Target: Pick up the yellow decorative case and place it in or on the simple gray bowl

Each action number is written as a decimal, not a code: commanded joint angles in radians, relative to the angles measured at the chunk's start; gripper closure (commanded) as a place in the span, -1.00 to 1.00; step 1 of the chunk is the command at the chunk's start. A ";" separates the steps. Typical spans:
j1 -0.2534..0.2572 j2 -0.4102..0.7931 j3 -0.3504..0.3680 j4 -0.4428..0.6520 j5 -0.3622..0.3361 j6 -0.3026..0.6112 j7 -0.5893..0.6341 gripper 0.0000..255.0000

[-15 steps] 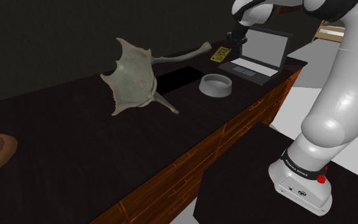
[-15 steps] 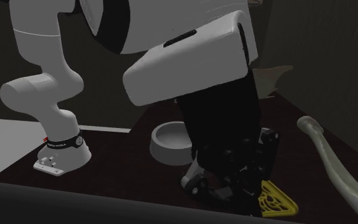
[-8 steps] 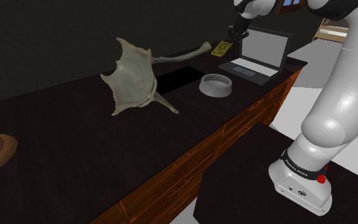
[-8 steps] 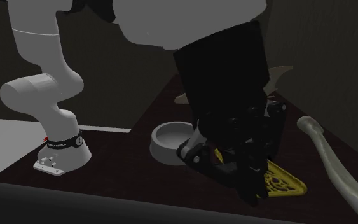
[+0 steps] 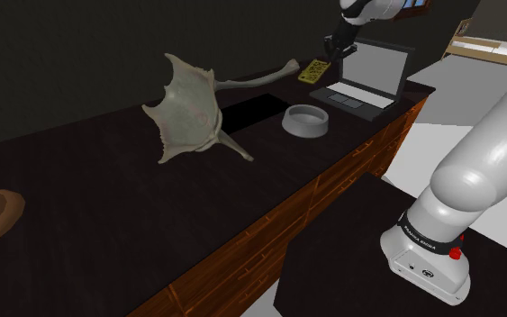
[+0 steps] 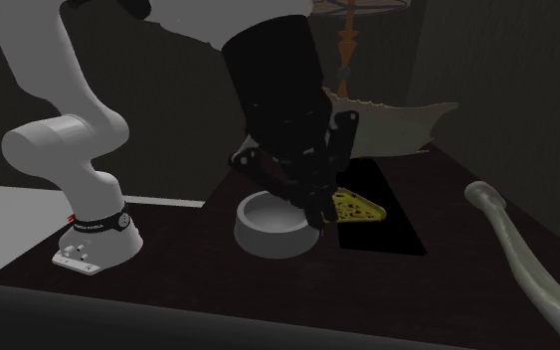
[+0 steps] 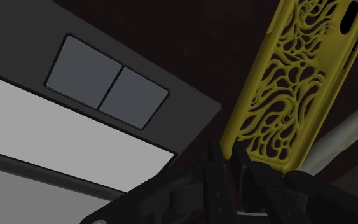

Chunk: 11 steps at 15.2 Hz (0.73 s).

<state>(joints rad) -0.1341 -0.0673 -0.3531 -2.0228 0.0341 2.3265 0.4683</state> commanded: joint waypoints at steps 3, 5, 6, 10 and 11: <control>0.016 -0.142 0.048 -0.126 -0.085 -0.009 0.109 1.00; 0.017 -0.213 0.078 -0.186 -0.118 -0.019 0.158 1.00; 0.017 -0.247 0.094 -0.214 -0.131 -0.026 0.182 1.00; 0.016 -0.381 0.162 -0.316 -0.167 -0.063 0.270 1.00; 0.017 -0.414 0.179 -0.338 -0.172 -0.074 0.290 1.00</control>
<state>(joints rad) -0.1175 -0.4466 -0.1918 -2.3357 -0.1307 2.2628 0.7352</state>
